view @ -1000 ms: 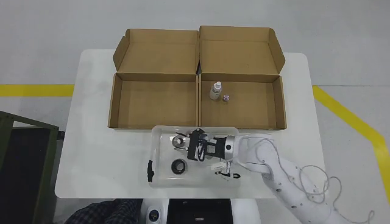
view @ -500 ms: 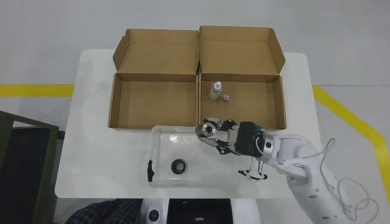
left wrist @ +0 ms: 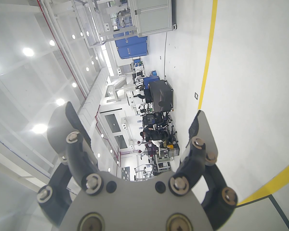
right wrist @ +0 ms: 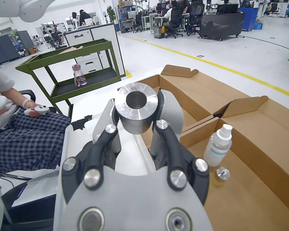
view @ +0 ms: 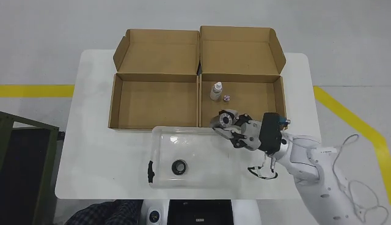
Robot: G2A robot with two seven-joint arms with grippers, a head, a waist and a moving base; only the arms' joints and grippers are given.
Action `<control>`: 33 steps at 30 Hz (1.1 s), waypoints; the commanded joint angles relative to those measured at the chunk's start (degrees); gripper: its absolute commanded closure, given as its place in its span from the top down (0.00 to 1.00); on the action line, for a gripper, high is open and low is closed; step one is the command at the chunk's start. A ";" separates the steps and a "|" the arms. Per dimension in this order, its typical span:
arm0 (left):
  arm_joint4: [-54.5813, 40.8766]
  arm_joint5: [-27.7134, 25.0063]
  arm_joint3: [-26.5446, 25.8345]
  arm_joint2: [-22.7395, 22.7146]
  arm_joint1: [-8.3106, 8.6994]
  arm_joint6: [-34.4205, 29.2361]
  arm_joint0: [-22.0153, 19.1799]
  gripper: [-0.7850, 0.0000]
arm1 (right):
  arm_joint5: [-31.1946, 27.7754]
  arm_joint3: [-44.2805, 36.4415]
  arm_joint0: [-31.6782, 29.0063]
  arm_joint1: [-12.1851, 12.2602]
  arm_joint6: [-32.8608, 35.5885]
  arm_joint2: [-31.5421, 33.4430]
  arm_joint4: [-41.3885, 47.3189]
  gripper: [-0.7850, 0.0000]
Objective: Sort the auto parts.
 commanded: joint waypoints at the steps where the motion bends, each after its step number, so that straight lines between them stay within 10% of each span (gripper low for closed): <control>1: 0.00 0.00 0.00 0.00 0.00 0.00 0.00 1.00 | 0.08 0.32 0.28 -0.03 0.12 -0.31 0.47 0.00; 33: 0.00 0.00 0.00 0.00 0.00 0.00 0.00 1.00 | 18.19 7.91 18.98 -4.51 13.88 -21.51 -13.90 0.00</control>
